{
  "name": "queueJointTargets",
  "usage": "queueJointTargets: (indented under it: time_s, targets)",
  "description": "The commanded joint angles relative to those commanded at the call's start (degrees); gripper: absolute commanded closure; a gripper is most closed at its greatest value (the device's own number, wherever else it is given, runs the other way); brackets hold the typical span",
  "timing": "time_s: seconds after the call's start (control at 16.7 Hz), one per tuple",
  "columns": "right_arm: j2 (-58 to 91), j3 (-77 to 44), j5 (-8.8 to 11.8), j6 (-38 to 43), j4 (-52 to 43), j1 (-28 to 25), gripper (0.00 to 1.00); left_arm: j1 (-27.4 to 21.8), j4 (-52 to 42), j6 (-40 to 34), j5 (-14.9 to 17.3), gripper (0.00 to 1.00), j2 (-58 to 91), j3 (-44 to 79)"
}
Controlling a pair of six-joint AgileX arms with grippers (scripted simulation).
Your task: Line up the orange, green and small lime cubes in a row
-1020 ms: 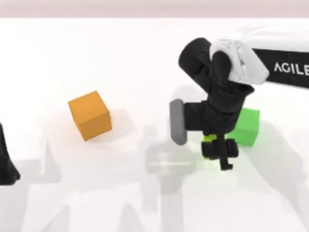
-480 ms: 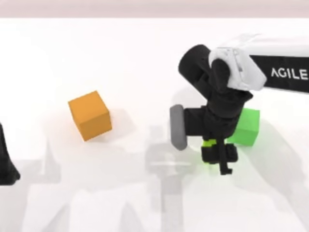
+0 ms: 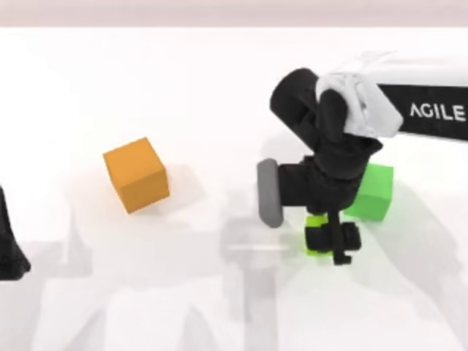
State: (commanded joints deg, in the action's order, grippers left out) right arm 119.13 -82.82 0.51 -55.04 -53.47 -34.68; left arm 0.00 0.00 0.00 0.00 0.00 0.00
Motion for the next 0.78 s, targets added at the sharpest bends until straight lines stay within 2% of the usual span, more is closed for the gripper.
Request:
queueJointTargets:
  time_s: [0.12, 0.18, 0.78]
  targets:
    - [0.0, 0.0, 0.0, 0.0, 0.0, 0.0, 0.02, 0.0, 0.0, 0.0, 0.0, 0.00, 0.0, 0.0]
    - [0.0, 0.0, 0.0, 0.0, 0.0, 0.0, 0.00, 0.0, 0.0, 0.0, 0.0, 0.00, 0.0, 0.0]
    - [-0.3, -0.9, 0.0, -0.1, -1.0, 0.0, 0.00, 0.0, 0.0, 0.0, 0.0, 0.00, 0.0, 0.0]
